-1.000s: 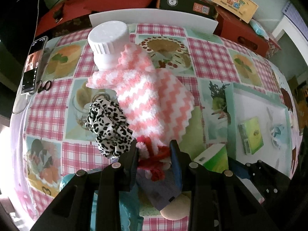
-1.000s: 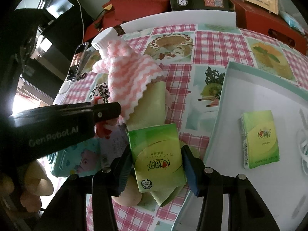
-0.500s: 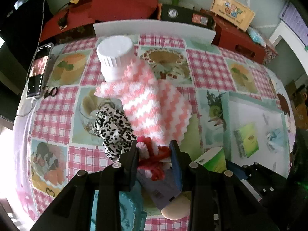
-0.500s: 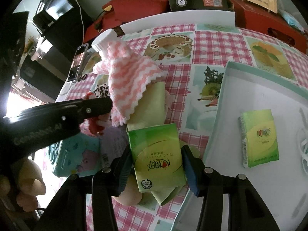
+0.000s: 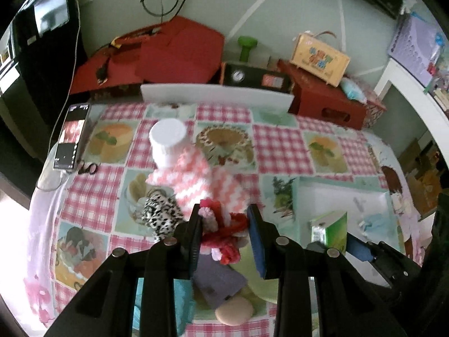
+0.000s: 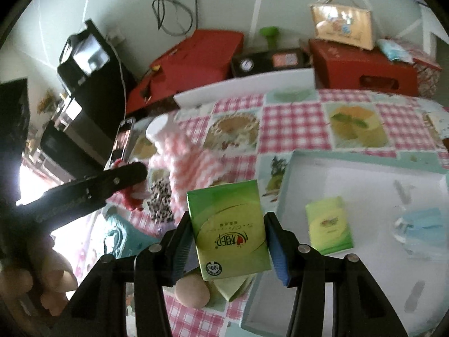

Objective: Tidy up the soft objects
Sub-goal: 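Lift the green packet with the right tool while the left tool carries the hair tie, then open the left tool over the tray while the right tool releases the green packet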

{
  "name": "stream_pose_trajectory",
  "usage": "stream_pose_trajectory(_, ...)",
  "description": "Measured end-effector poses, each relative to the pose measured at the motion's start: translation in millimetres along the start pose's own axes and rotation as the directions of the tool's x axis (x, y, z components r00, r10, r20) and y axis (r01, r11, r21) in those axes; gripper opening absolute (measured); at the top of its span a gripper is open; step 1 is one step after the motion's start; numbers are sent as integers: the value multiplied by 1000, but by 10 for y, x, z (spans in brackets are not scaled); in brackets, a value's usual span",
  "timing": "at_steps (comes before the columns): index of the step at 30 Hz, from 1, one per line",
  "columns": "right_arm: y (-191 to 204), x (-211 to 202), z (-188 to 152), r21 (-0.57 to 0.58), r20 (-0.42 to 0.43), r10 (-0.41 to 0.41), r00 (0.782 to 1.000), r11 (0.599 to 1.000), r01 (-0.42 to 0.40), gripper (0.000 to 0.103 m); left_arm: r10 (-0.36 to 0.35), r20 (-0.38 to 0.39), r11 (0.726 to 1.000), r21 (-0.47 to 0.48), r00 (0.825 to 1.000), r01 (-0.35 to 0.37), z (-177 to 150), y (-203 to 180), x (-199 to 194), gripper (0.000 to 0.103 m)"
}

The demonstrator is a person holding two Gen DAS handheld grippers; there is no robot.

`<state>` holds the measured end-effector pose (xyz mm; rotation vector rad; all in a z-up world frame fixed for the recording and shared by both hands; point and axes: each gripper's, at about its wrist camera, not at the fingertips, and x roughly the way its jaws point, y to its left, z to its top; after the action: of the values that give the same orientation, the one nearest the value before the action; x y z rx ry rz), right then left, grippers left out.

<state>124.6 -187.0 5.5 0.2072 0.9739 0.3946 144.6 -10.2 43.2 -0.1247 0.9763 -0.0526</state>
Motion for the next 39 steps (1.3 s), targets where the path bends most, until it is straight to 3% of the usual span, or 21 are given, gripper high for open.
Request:
stream_pose_trajectory(7,-381,-327,76,85,82,-94,992,993,87,53,-48,38,998,54,998,46,-36,-327,-107,33)
stream_pose_trajectory(10,-587,-461,86,123,104,-173,979,979,160,53,-80,34,994,79,996,77,-78,-474,-111,33)
stream_pose_trajectory(15,-1005,-685,46,221,107,-328,938,928,299,53,-129,19,983,137,992,125,-162,-749,-73,33)
stream_pose_trajectory(19,-1360,-839,-50,298,53,-490,870,839,455,53,-143,6,971,196,990,139,-243,-971,-43,33)
stream_pose_trajectory(21,-1546,-899,-102,339,27,-526,850,805,487,53,-162,-8,962,220,987,160,-291,-1079,-12,33)
stream_pose_trajectory(29,-1951,-1155,-293,451,-12,-567,823,732,511,53,-193,-97,930,300,976,214,-515,-1457,184,33)
stream_pose_trajectory(39,-1845,-881,-327,372,-86,-523,848,773,514,53,-139,-220,916,341,966,210,-765,-1673,523,33)
